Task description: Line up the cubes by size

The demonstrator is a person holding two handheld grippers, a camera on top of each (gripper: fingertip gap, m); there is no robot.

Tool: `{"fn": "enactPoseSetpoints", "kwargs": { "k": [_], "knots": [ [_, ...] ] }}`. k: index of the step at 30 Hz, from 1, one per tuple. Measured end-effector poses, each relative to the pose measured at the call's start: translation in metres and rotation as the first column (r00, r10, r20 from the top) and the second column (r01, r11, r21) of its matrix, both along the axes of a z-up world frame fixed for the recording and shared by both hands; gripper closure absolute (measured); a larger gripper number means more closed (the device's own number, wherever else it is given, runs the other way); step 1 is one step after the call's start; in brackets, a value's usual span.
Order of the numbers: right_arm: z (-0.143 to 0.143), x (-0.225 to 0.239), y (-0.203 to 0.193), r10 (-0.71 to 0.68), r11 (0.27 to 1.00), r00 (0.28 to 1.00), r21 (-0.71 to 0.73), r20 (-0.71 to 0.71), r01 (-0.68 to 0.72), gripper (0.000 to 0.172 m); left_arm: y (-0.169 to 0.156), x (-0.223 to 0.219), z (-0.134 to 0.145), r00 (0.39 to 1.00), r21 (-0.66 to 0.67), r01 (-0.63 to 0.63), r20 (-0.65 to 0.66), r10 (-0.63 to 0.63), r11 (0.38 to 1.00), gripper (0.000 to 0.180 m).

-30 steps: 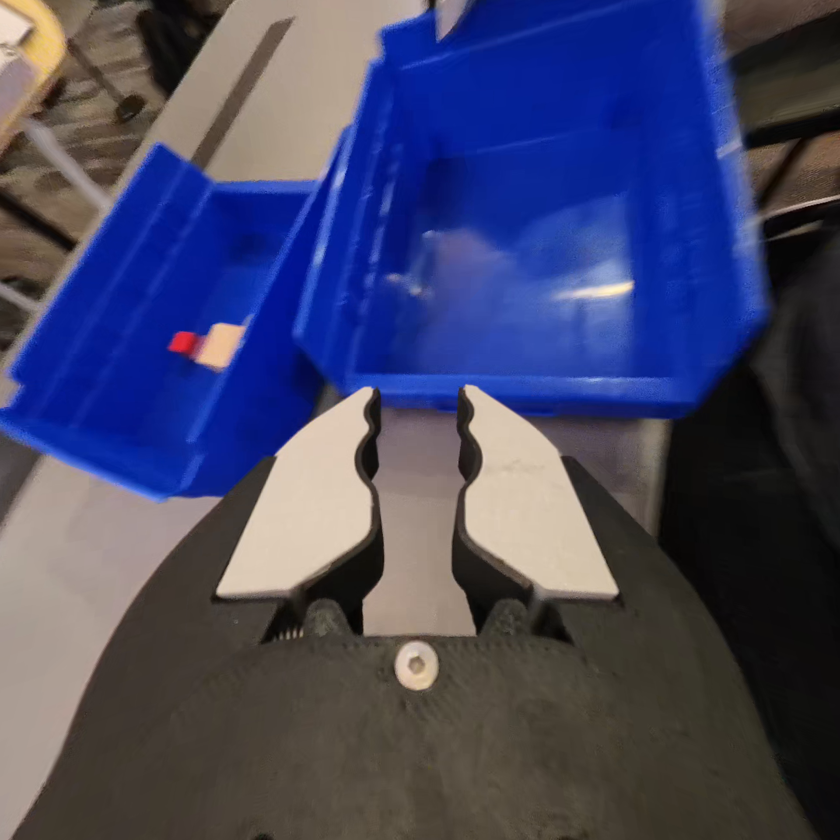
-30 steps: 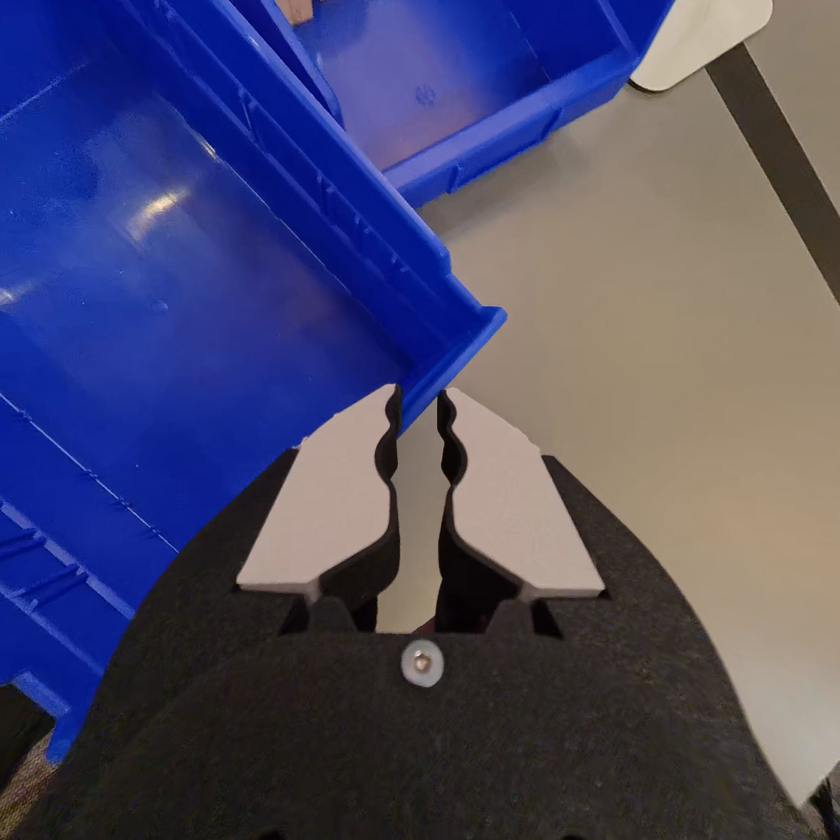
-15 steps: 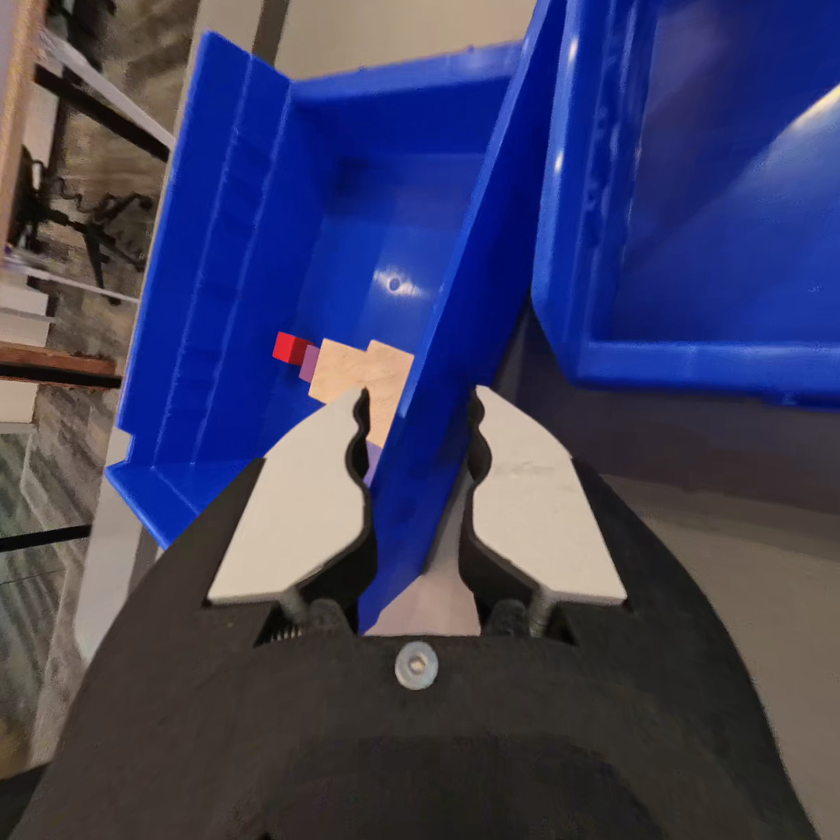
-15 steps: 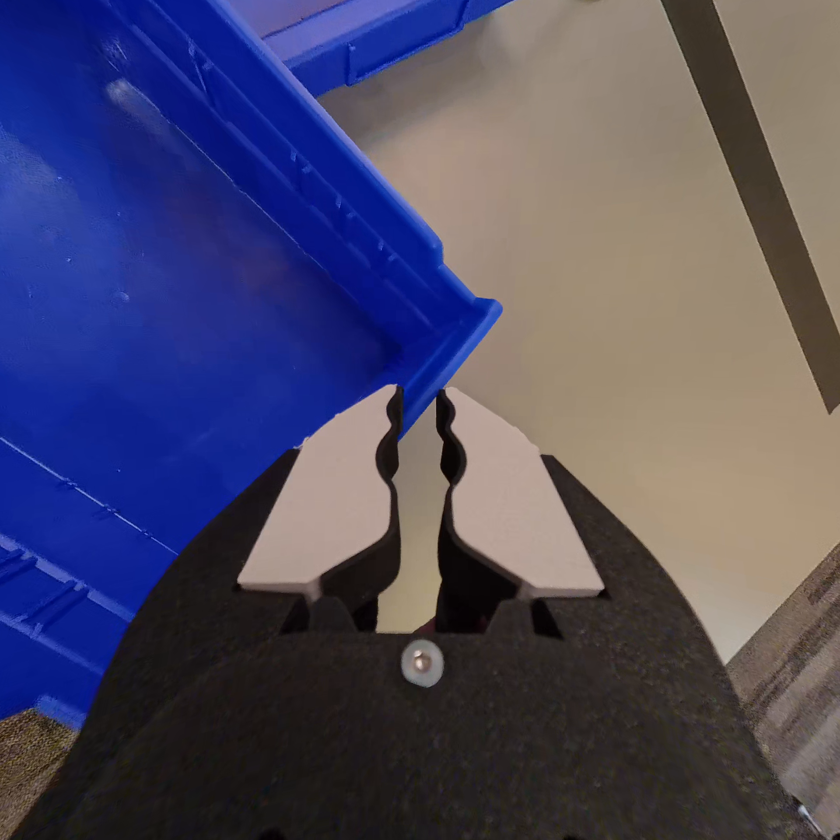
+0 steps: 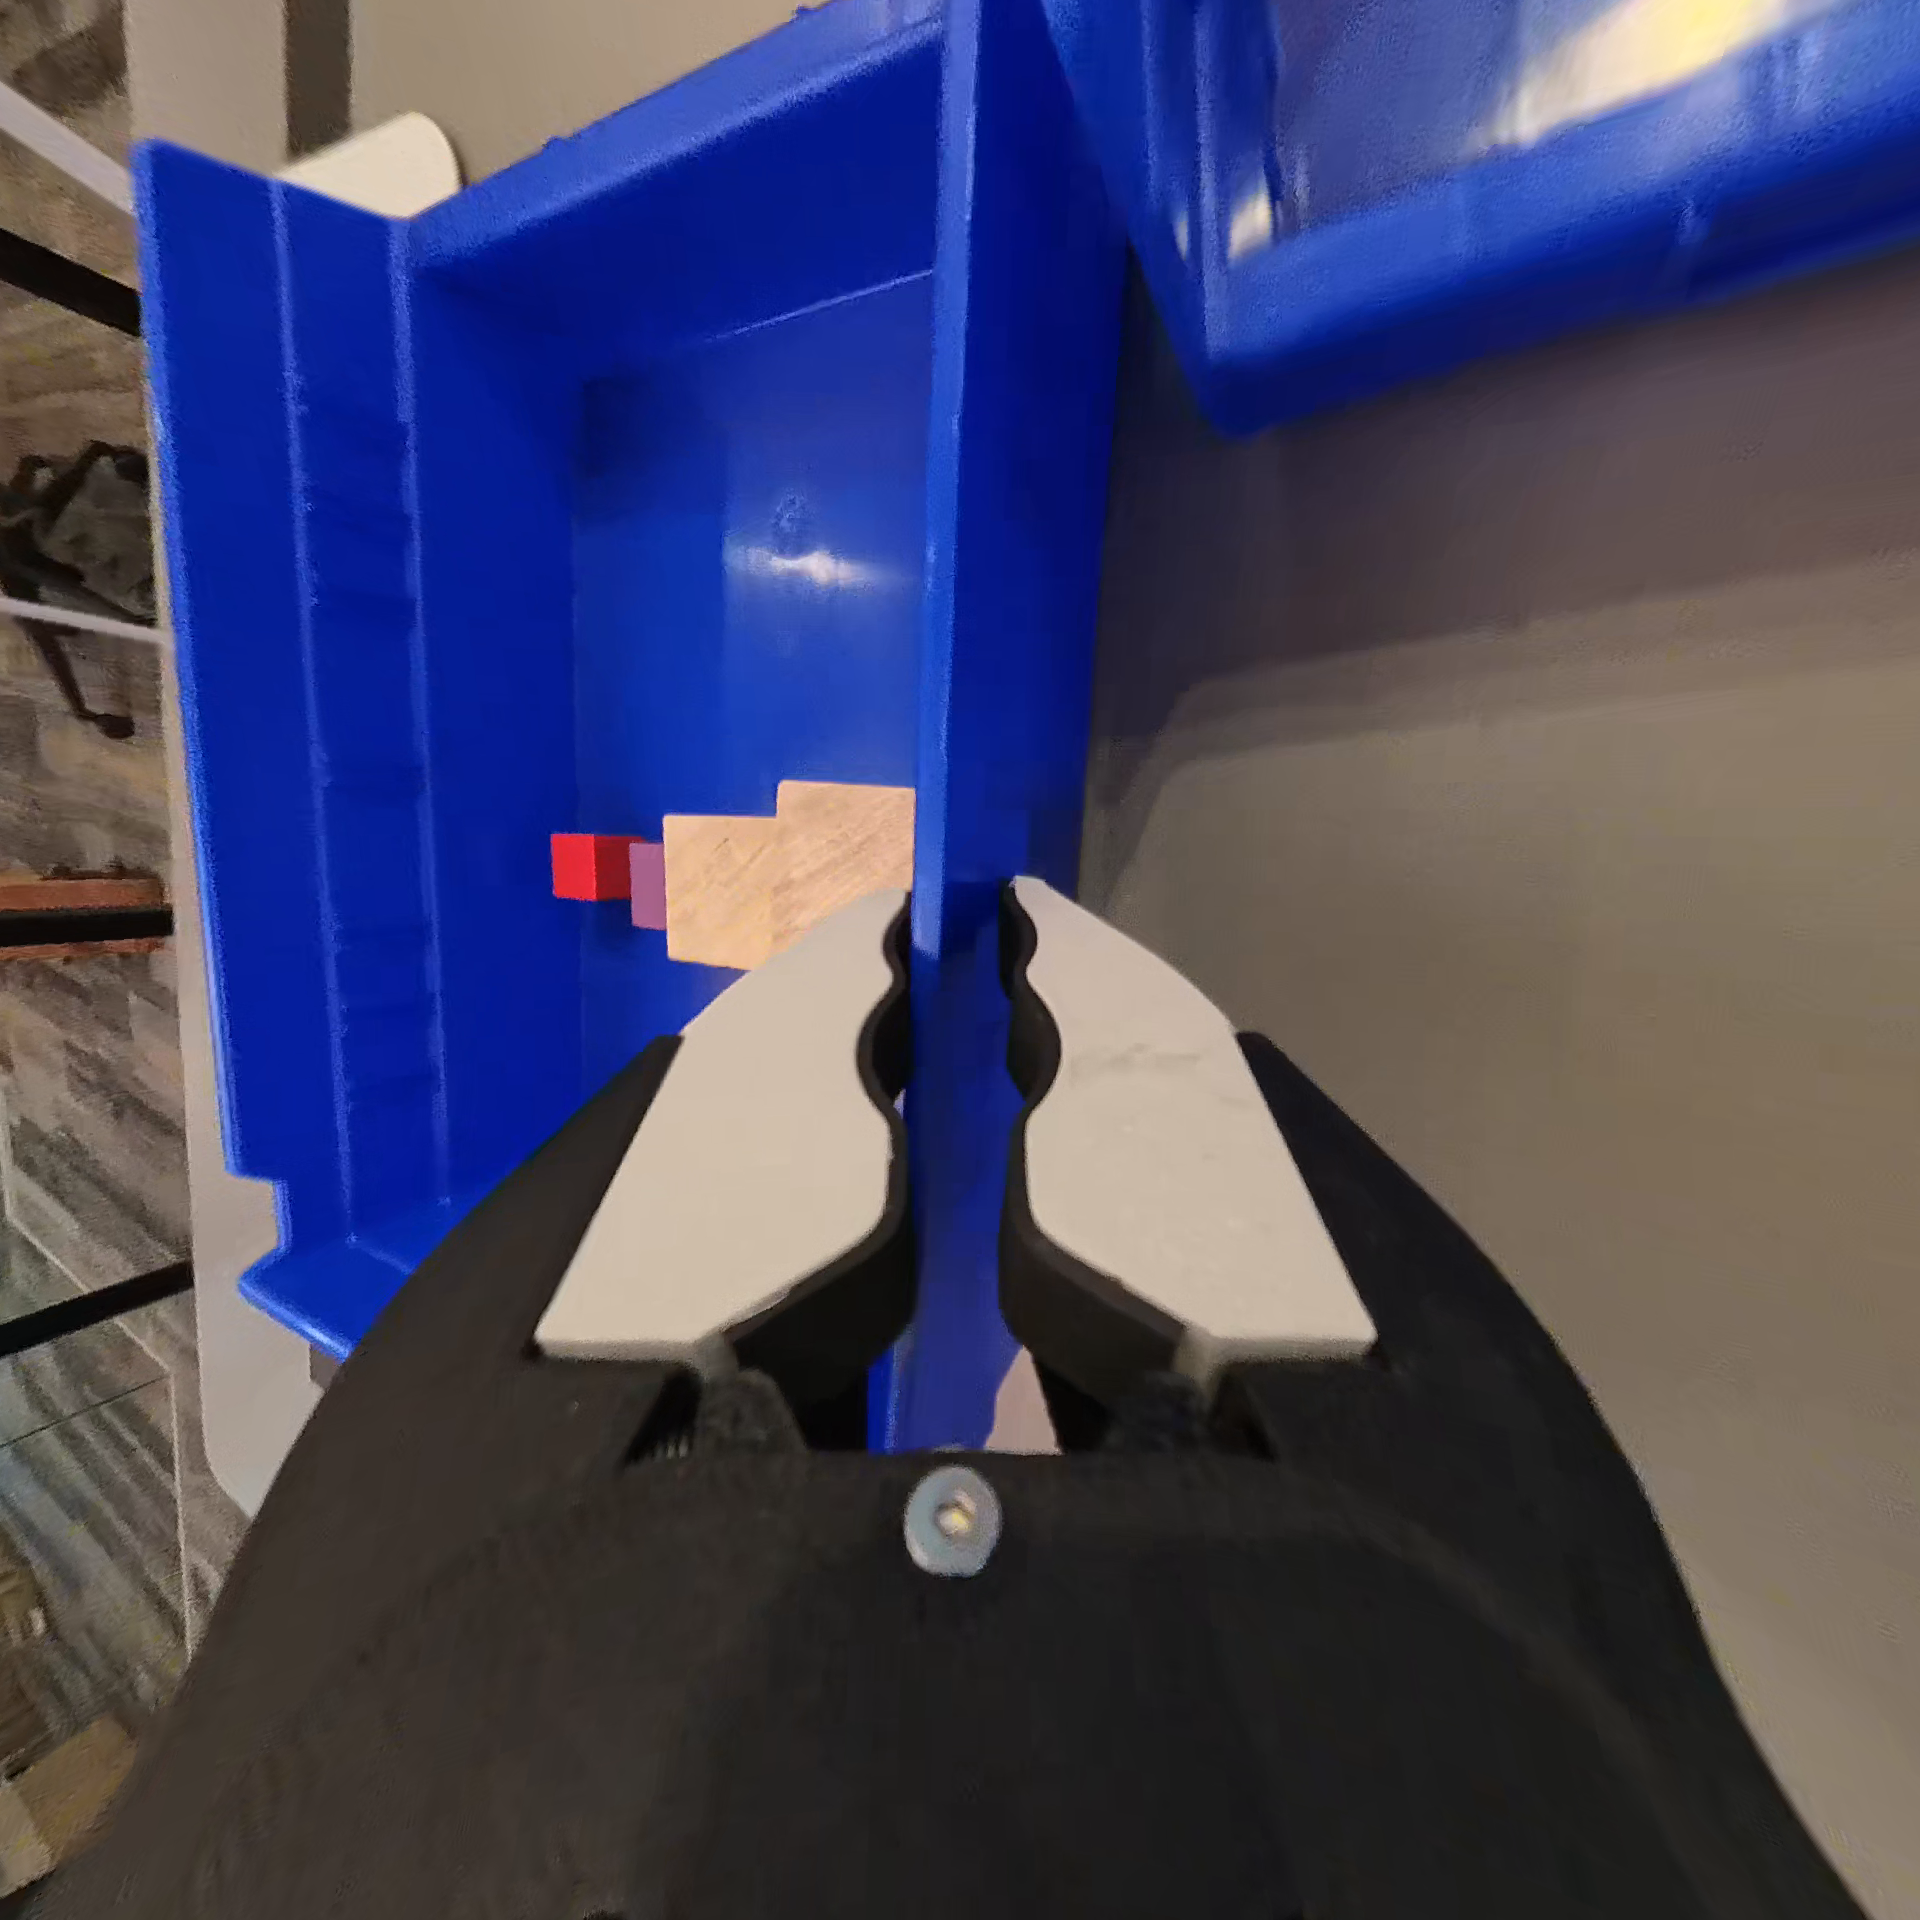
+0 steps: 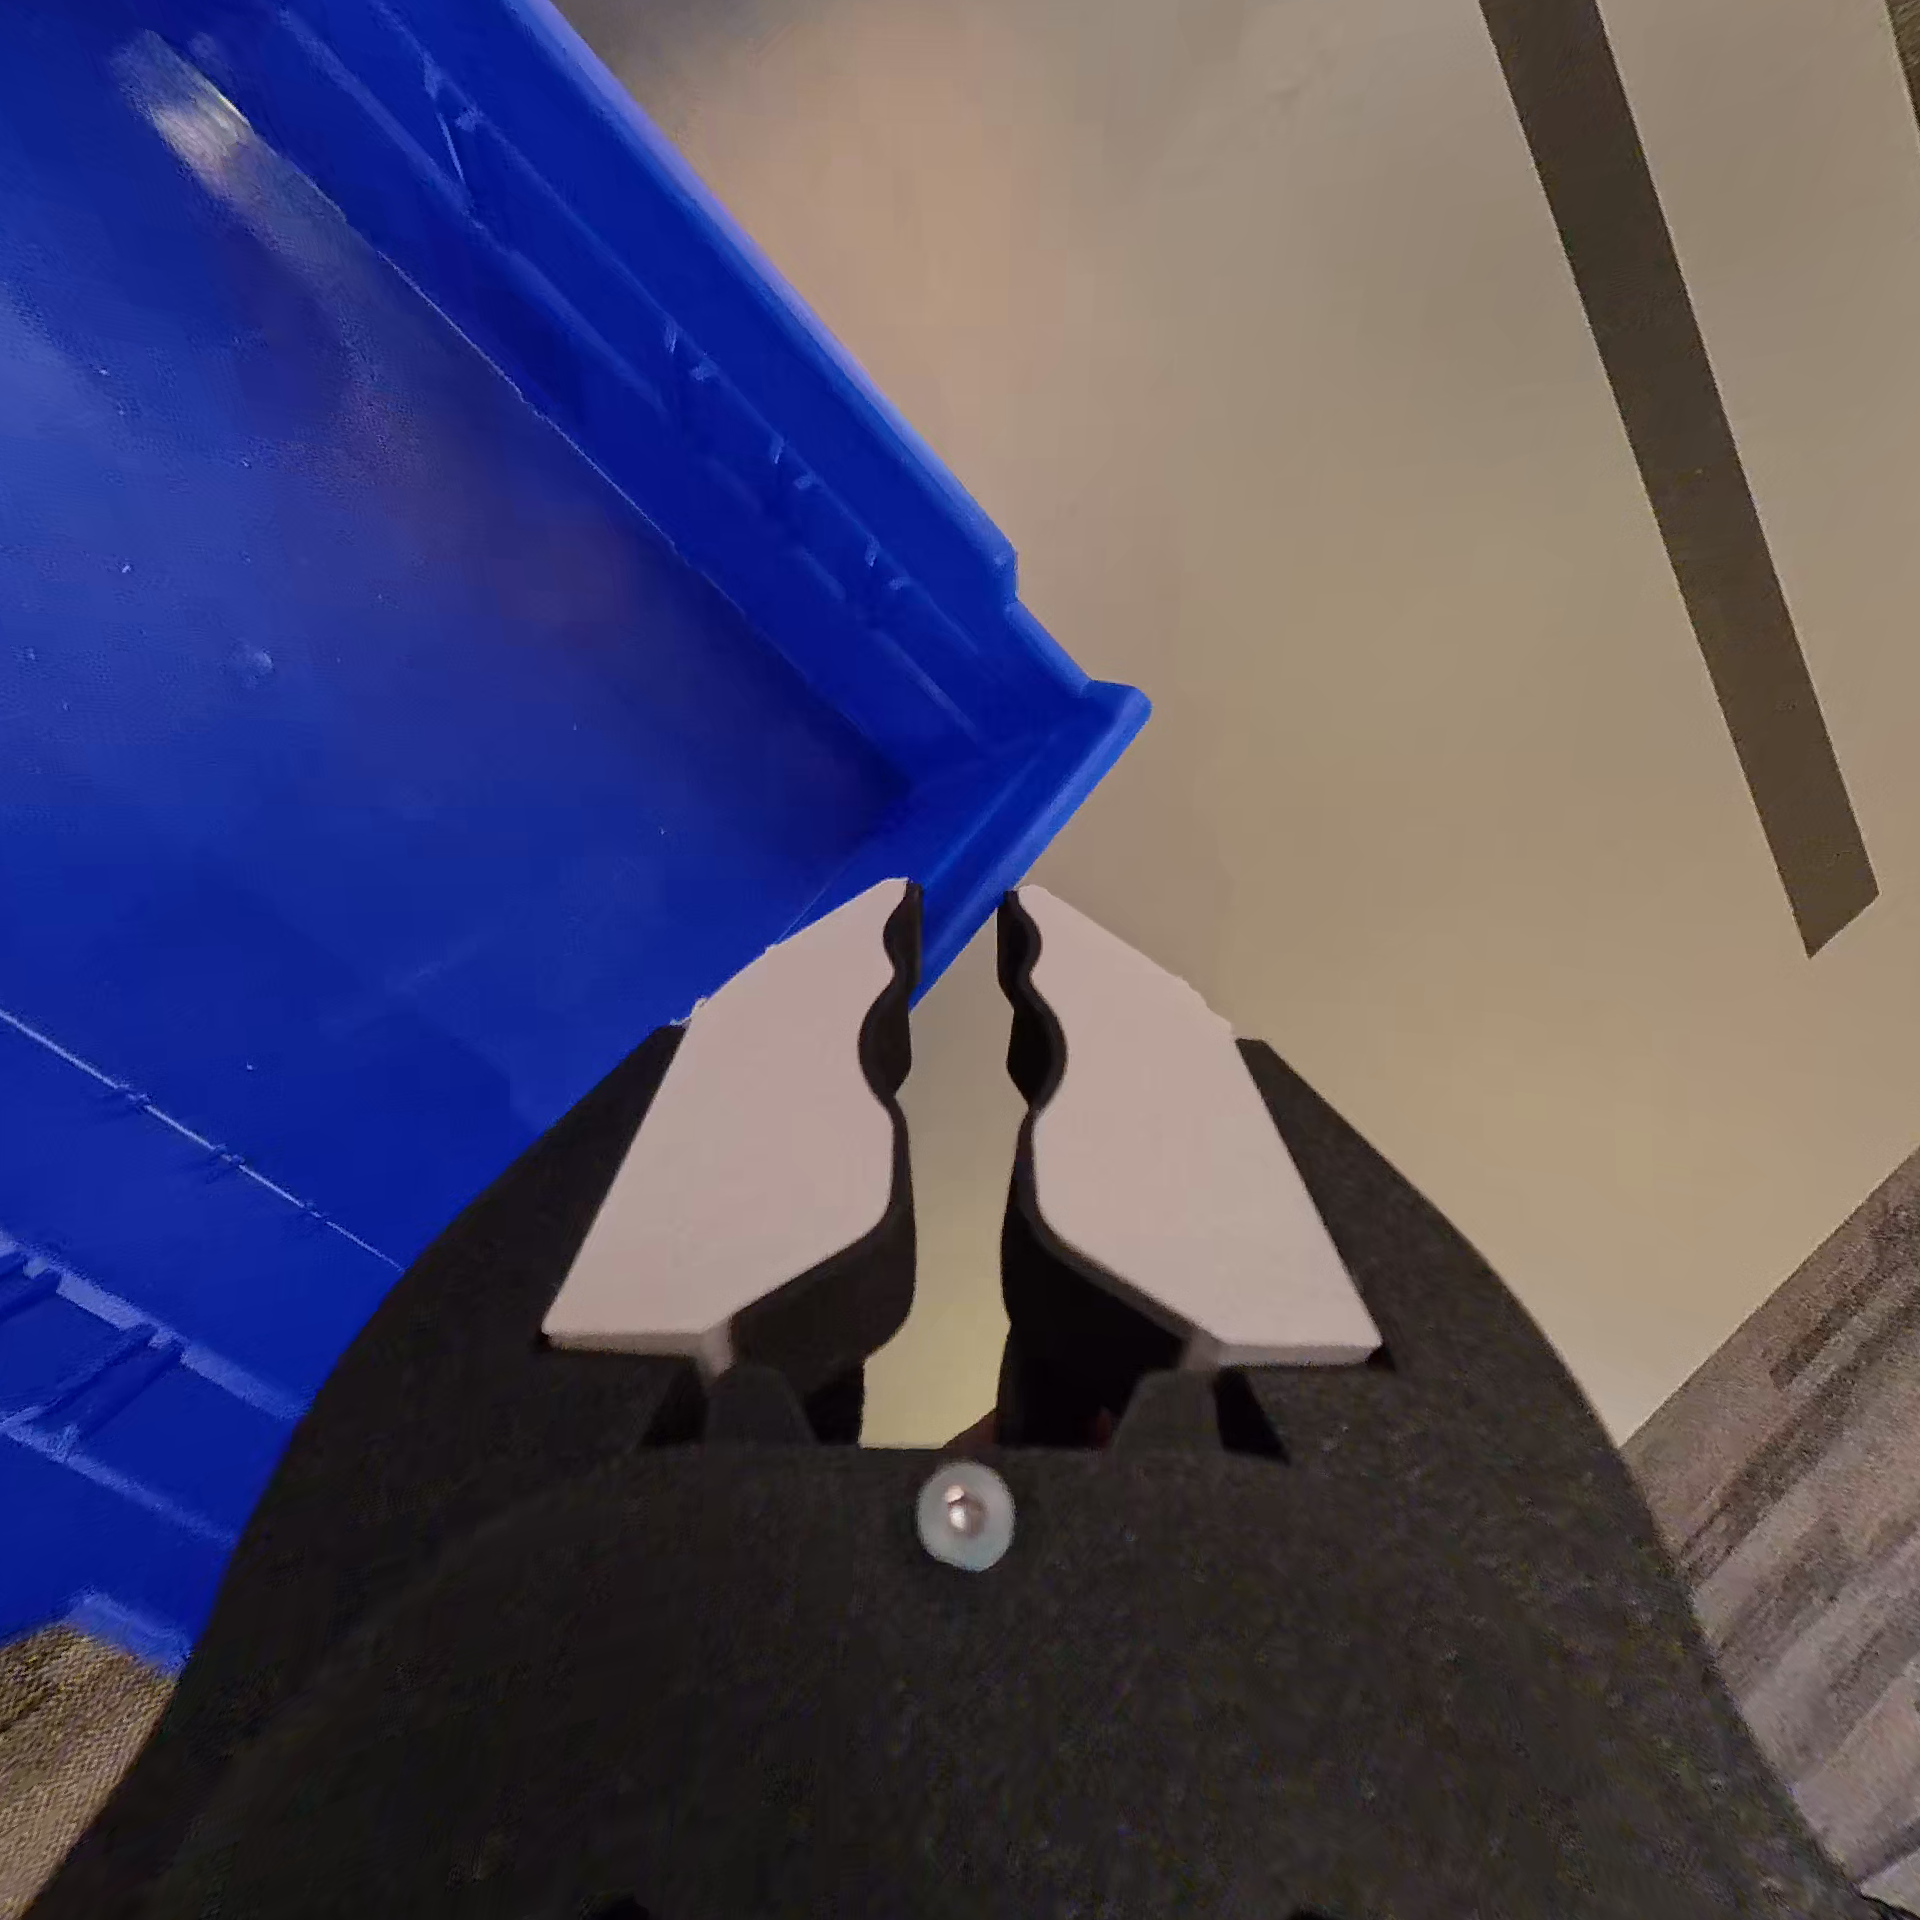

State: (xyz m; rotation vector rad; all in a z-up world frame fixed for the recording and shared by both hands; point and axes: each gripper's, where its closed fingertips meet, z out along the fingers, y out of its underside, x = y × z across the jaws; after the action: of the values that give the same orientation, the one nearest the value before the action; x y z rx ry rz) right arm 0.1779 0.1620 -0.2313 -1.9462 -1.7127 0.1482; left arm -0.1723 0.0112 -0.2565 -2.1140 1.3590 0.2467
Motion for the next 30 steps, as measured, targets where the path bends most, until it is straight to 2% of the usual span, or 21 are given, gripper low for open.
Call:
{"fn": "enactPoseSetpoints", "kwargs": {
  "k": [4,10,14,18,21,24,27,30],
  "knots": [
    [0.0,0.002,0.009,0.015,1.0,1.0,0.0,0.008,-0.015,0.158,-0.019,-0.019,-0.001,0.998,-0.057,0.052,-0.021,-0.053,0.997,0.171],
    [0.0,0.004,0.025,0.026,1.0,0.999,0.015,0.033,-0.027,0.158,-0.039,-0.056,-0.001,0.998,-0.107,0.055,-0.013,-0.057,0.993,0.173],
    [0.001,0.003,0.028,0.033,0.999,0.999,0.028,0.038,-0.034,0.156,-0.047,-0.07,-0.001,1.0,-0.107,0.023,0.004,-0.023,0.994,0.171],
    [0.005,0.005,0.027,0.01,0.996,0.999,0.09,0.038,-0.013,0.143,-0.046,-0.073,0.014,1.0,-0.034,-0.018,0.022,0.019,0.999,0.161],
    [0.007,0.009,0.018,-0.006,0.996,0.999,0.089,0.036,0.003,0.142,-0.046,-0.06,0.036,0.996,0.017,-0.035,0.077,0.034,0.999,0.146],
    [0.008,0.012,0.01,-0.03,0.996,0.999,0.084,0.038,0.027,0.139,-0.038,-0.027,0.047,0.991,0.042,-0.046,0.128,0.04,0.998,0.144],
    [0.006,0.012,0.001,-0.049,0.997,0.998,0.058,0.033,0.047,0.137,-0.022,0.002,0.037,0.995,0.049,-0.064,0.076,0.06,0.997,0.142],
    [0.005,0.015,0.001,-0.1,0.993,0.994,0.064,0.054,0.097,0.14,-0.009,0.035,0.021,0.995,0.01,-0.06,0.081,0.059,0.998,0.14]
  ]
}}
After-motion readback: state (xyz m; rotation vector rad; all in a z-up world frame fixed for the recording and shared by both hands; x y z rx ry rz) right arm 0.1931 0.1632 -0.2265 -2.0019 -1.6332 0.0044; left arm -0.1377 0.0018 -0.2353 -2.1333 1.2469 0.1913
